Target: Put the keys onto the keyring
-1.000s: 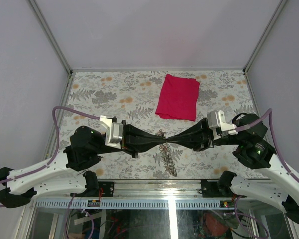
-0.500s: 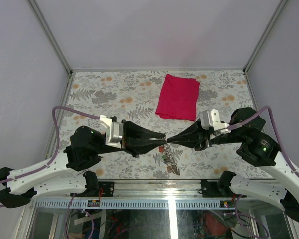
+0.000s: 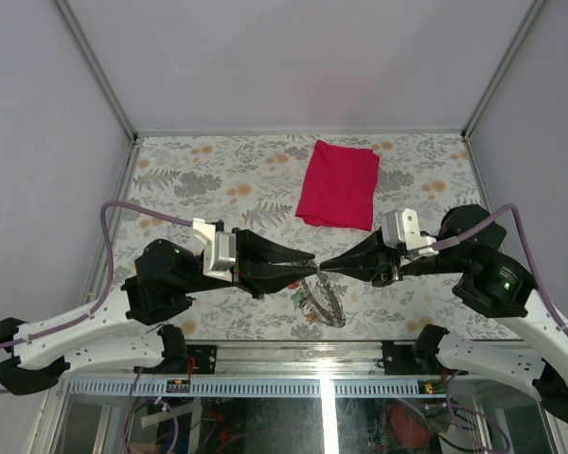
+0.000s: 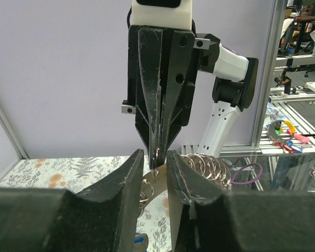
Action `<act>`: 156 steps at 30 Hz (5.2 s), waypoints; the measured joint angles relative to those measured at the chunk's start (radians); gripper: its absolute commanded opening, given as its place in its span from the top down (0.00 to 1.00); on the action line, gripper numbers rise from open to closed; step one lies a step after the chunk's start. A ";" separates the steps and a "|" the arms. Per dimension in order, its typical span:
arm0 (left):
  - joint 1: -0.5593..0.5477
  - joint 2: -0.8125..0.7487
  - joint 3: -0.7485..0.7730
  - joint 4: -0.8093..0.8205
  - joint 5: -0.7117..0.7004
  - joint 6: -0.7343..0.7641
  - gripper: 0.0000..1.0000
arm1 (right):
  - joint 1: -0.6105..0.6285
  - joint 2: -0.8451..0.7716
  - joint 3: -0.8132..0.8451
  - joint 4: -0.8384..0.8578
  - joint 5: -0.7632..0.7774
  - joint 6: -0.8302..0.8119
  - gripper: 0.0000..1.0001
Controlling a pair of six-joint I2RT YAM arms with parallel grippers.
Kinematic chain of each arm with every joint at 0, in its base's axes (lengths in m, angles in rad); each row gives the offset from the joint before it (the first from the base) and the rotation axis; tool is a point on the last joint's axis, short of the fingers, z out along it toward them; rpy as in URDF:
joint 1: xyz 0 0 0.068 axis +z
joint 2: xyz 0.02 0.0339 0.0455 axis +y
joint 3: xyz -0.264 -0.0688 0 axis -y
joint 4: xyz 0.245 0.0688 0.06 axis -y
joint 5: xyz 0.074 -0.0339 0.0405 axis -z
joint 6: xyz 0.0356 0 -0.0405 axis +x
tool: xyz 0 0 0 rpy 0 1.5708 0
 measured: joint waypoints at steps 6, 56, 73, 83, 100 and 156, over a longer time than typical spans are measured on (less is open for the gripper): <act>0.000 0.004 0.000 -0.003 0.000 0.003 0.84 | 0.000 -0.016 0.000 0.007 0.007 0.003 1.00; 0.000 0.003 0.006 -0.061 0.012 0.013 1.00 | 0.000 -0.049 -0.034 0.080 0.027 0.018 0.67; 0.000 0.003 0.006 -0.062 0.027 0.014 1.00 | 0.000 -0.010 -0.045 0.088 0.000 0.026 0.72; 0.000 0.002 0.006 -0.061 0.027 0.014 1.00 | 0.000 -0.005 -0.051 0.092 -0.019 0.034 0.96; 0.000 -0.038 0.014 -0.116 -0.072 0.001 0.53 | 0.000 -0.008 -0.051 0.020 0.034 -0.005 1.00; 0.599 0.387 -0.039 -0.932 -0.804 -0.881 0.00 | 0.000 0.025 -0.213 -0.336 0.583 0.078 1.00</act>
